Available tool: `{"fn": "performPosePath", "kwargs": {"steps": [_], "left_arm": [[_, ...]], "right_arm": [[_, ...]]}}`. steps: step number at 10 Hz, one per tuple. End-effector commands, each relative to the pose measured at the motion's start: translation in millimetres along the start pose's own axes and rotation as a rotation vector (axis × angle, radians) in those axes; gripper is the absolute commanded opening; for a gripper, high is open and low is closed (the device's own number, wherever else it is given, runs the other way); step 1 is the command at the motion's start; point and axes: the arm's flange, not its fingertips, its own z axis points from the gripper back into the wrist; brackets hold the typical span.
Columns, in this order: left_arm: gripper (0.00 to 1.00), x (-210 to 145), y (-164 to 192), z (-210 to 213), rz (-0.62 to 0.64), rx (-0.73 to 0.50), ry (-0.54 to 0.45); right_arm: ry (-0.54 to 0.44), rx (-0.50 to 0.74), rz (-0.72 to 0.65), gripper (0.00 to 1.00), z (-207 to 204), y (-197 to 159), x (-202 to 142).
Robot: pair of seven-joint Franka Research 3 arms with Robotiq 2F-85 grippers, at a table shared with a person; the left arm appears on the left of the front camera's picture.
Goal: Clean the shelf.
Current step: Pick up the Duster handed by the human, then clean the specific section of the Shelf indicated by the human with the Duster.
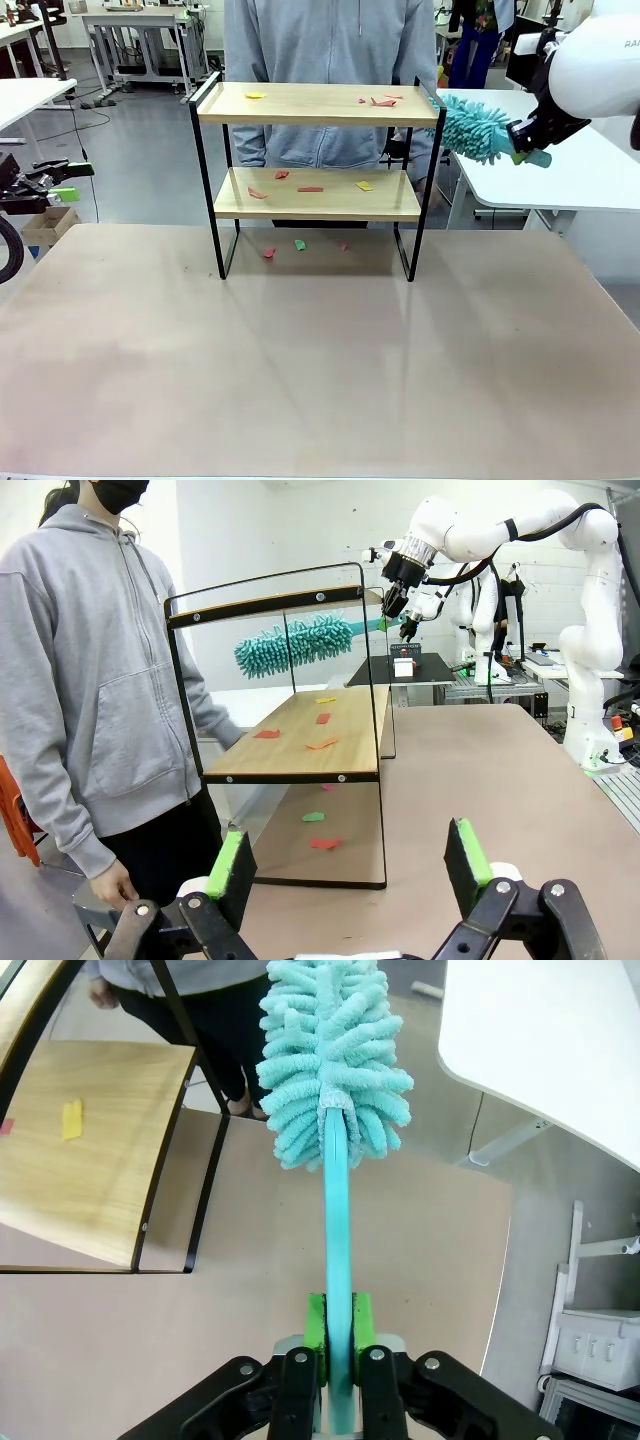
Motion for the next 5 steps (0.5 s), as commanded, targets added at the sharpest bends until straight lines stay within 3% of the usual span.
{"fn": "performPosePath", "kwargs": {"steps": [1, 5], "left_arm": [[1.0, 2.2, -1.9, 0.4, -0.014, 0.001, 0.005], [1.0, 2.2, -1.9, 0.4, -0.014, 0.001, 0.005]], "right_arm": [[-0.007, 0.003, -0.001, 0.0, 2.9, -0.1, 0.9], [-0.007, 0.003, -0.001, 0.0, 2.9, -0.1, 0.9]]}}
